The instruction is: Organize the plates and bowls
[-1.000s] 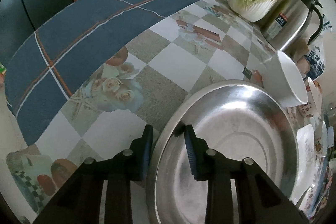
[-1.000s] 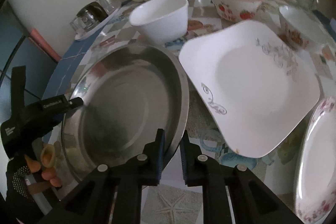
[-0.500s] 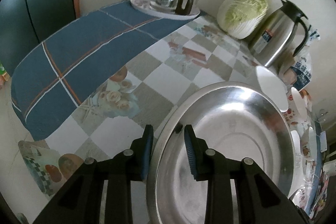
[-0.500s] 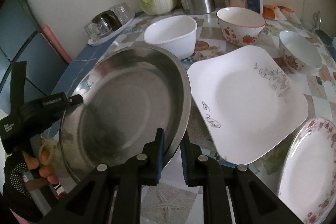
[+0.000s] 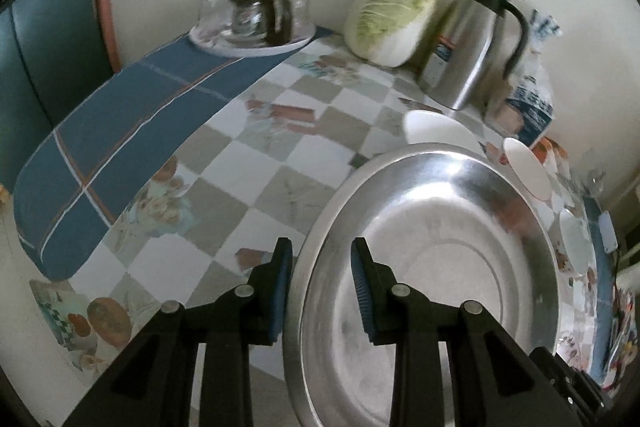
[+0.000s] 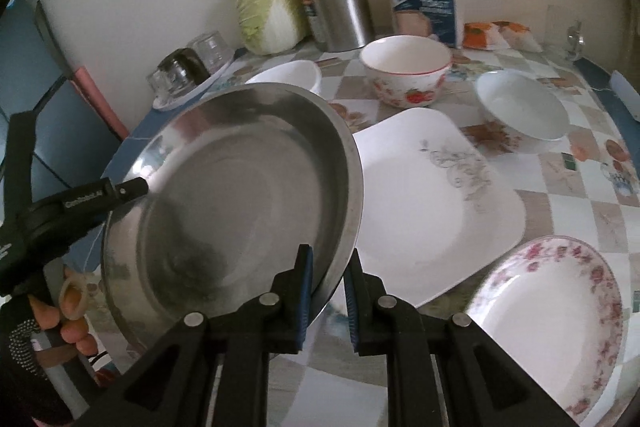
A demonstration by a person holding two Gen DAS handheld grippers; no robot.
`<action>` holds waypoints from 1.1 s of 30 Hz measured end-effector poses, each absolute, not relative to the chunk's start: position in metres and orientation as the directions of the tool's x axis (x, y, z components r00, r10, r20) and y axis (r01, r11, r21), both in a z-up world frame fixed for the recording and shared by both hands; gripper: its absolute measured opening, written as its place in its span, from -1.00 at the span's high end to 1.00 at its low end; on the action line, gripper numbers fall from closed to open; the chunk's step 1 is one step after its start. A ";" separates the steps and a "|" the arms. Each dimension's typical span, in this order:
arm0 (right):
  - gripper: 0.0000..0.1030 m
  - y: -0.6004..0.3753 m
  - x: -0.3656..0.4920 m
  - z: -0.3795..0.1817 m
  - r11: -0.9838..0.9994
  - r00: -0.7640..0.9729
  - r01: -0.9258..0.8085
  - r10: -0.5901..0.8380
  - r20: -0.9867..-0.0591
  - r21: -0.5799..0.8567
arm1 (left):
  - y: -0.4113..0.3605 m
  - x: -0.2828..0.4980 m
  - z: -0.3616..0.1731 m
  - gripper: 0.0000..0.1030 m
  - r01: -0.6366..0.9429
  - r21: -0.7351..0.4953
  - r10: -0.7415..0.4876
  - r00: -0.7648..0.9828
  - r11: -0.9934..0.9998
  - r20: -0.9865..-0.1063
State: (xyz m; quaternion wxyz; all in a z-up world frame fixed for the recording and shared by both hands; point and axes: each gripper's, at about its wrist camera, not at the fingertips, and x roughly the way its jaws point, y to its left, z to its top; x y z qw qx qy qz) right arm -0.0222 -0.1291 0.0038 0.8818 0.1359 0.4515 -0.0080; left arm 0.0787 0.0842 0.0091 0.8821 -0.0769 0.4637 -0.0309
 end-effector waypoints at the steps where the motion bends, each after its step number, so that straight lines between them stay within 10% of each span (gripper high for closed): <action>1: 0.68 -0.133 -0.023 0.004 0.962 0.594 0.141 0.107 -0.797 0.234 | 0.080 0.079 0.011 0.39 -0.009 -0.164 -0.130 0.568 0.986 -0.813; 33: 0.67 -0.229 -0.039 -0.016 0.895 0.584 0.367 -0.010 -0.812 0.253 | -0.026 0.097 -0.012 0.39 0.138 -0.168 -0.215 0.490 0.976 -0.845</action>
